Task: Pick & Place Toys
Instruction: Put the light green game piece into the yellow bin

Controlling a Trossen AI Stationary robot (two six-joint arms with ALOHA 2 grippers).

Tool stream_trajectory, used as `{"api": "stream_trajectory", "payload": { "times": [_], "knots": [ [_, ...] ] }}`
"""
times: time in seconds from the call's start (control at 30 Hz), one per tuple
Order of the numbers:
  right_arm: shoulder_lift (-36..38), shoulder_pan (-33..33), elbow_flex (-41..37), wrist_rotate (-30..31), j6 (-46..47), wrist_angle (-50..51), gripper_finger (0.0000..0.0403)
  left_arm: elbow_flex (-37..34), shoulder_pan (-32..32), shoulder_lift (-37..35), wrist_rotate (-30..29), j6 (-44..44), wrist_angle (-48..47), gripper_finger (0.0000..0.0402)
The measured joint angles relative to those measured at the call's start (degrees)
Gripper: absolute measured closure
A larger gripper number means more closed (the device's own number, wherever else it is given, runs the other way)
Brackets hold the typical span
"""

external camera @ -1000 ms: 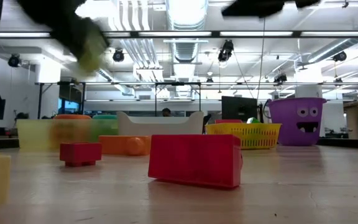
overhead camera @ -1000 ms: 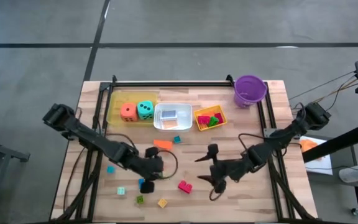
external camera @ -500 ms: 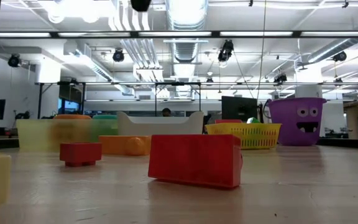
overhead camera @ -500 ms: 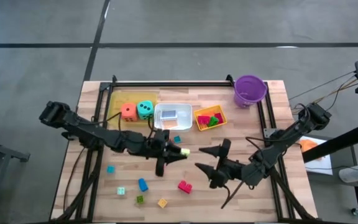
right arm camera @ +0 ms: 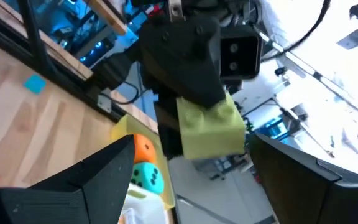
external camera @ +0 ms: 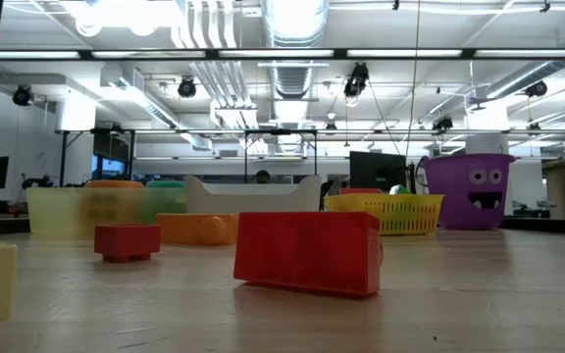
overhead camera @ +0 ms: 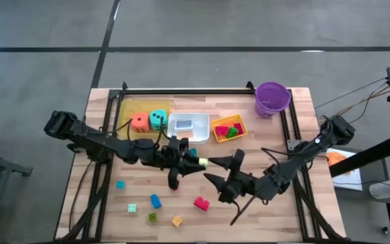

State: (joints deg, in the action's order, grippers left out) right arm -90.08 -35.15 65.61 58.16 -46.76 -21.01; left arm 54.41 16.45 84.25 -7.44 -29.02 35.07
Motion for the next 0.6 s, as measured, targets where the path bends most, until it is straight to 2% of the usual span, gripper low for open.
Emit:
{"api": "stream_trajectory", "payload": {
  "times": [0.13,0.23,0.43,0.6],
  "knots": [
    [-0.95,0.94,1.19,-0.47,-2.79,-1.97,0.009,-0.03,-0.04,0.0,1.36,0.07,-0.13,0.0323],
    [-0.93,1.56,1.45,-4.19,-1.63,-2.23,0.009,-0.04,-0.02,0.0,1.91,0.07,-0.15,0.0323],
    [-0.9,2.16,1.37,-4.66,-1.67,-2.58,0.0092,0.01,-0.04,0.0,2.78,0.7,-0.17,0.0323],
    [-0.97,2.37,1.33,-5.96,-1.73,-2.58,0.0136,-0.04,-0.1,0.0,2.8,0.7,-0.16,0.0323]
  ]
}}
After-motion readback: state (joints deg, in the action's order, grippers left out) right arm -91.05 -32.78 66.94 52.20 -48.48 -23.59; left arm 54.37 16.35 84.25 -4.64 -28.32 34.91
